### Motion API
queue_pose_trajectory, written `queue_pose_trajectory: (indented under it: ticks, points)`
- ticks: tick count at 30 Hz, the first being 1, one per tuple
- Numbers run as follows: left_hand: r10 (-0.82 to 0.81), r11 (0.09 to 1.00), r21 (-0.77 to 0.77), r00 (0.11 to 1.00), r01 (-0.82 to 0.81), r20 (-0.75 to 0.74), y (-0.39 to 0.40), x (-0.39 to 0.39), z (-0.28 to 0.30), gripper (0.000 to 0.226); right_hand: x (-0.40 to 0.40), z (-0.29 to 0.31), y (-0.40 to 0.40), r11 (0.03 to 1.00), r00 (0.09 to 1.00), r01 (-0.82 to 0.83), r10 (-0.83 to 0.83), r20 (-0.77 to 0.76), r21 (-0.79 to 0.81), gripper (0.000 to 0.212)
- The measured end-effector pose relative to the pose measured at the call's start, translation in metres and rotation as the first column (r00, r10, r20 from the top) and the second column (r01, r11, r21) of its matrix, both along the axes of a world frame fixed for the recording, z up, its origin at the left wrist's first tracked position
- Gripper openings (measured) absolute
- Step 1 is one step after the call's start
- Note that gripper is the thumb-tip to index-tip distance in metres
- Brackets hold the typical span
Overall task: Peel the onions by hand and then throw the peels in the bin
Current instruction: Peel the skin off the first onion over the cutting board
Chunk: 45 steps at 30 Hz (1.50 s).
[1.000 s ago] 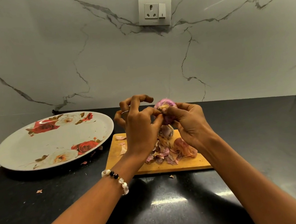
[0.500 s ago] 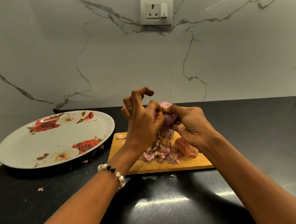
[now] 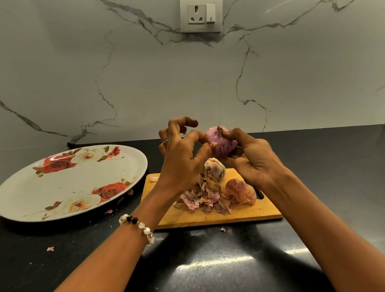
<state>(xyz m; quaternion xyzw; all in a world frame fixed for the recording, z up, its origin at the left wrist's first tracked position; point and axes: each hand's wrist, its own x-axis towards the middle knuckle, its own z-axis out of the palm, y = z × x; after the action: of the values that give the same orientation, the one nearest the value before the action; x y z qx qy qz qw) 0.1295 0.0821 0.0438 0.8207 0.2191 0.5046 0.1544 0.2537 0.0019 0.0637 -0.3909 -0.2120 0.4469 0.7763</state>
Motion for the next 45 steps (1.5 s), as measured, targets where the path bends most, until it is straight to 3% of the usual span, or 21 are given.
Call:
queue_pose_trajectory:
  ticks: [9,16,24,28,35,41,45]
  points:
    - [-0.060,0.985,-0.158,0.997,0.065,0.038,0.002,0.000,0.002,0.018,0.003,0.004,-0.002,0.999,0.999,0.027,-0.026,-0.032,0.033,0.007]
    - [-0.282,0.853,-0.359,0.914,0.378,0.291,0.000,-0.002,0.003,0.008,0.007,0.004,0.000,0.999,0.997,0.011,-0.008,-0.082,0.043,0.020]
    - [-0.282,0.822,-0.403,0.903,0.402,0.324,-0.003,-0.002,0.008,0.011,0.009,0.004,0.000,0.998,0.993,0.000,0.008,-0.120,0.066,0.031]
    - [-0.259,0.816,-0.440,0.918,0.374,0.300,-0.003,-0.002,0.009,0.012,0.007,0.003,0.001,0.997,0.996,-0.008,0.014,-0.083,0.070,0.021]
    - [-0.187,0.619,-0.692,0.925,0.372,0.330,-0.009,-0.001,0.011,0.019,0.001,0.000,0.003,0.995,1.000,0.025,-0.024,-0.011,0.095,0.007]
    - [-0.186,0.748,-0.592,0.952,0.298,0.244,-0.004,-0.006,0.014,0.003,-0.001,0.000,0.003,0.990,0.997,0.039,-0.047,0.055,0.133,0.006]
    - [-0.153,0.867,-0.462,0.982,0.189,0.114,-0.007,-0.006,0.012,0.033,0.001,0.000,0.002,0.988,0.996,0.026,-0.040,0.086,0.152,0.008]
